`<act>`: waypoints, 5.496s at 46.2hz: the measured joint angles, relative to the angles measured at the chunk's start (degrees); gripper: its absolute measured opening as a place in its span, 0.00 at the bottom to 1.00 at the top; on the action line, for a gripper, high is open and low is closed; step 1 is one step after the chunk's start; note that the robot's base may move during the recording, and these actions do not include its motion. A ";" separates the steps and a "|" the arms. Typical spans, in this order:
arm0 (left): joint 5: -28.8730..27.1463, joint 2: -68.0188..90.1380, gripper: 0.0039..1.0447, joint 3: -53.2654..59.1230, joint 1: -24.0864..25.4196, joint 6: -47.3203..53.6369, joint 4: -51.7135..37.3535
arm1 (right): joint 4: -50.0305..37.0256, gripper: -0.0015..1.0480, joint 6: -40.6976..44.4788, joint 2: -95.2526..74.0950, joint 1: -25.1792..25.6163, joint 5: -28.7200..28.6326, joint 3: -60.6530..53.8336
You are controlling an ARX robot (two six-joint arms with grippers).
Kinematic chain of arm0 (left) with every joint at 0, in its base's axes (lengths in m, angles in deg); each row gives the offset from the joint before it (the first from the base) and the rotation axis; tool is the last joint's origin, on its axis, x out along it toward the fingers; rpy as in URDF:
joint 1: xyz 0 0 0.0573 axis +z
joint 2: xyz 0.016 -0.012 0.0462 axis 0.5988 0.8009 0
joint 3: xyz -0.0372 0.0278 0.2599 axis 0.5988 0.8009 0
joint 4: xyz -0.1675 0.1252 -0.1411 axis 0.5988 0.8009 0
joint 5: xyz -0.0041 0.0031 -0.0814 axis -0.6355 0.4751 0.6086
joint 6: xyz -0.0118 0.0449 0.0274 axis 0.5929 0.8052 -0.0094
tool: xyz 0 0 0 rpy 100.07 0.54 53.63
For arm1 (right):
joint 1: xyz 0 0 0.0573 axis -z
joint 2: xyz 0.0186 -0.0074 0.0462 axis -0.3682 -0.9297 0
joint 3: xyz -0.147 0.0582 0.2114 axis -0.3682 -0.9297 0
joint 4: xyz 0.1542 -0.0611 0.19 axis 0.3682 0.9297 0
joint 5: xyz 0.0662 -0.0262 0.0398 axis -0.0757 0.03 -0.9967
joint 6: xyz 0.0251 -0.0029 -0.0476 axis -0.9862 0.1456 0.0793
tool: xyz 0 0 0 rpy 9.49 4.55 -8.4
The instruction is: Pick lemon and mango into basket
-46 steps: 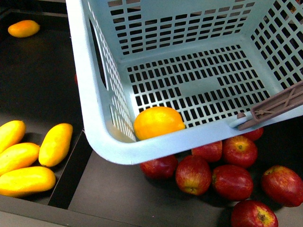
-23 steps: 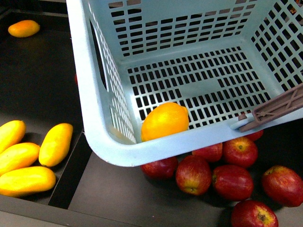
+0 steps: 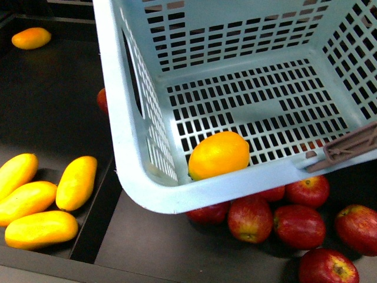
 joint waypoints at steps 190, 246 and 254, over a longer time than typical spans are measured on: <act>-0.04 0.15 0.06 -0.13 0.55 -0.13 0.00 | -20.59 0.70 -14.91 -123.64 29.29 12.15 44.78; -0.07 0.15 0.06 -0.13 0.55 -0.13 0.00 | 1.49 0.57 -10.03 -52.61 31.19 -13.18 26.32; -0.09 0.15 0.06 -0.13 0.55 -0.13 0.00 | 4.37 0.57 -14.93 -40.04 16.92 -7.76 26.77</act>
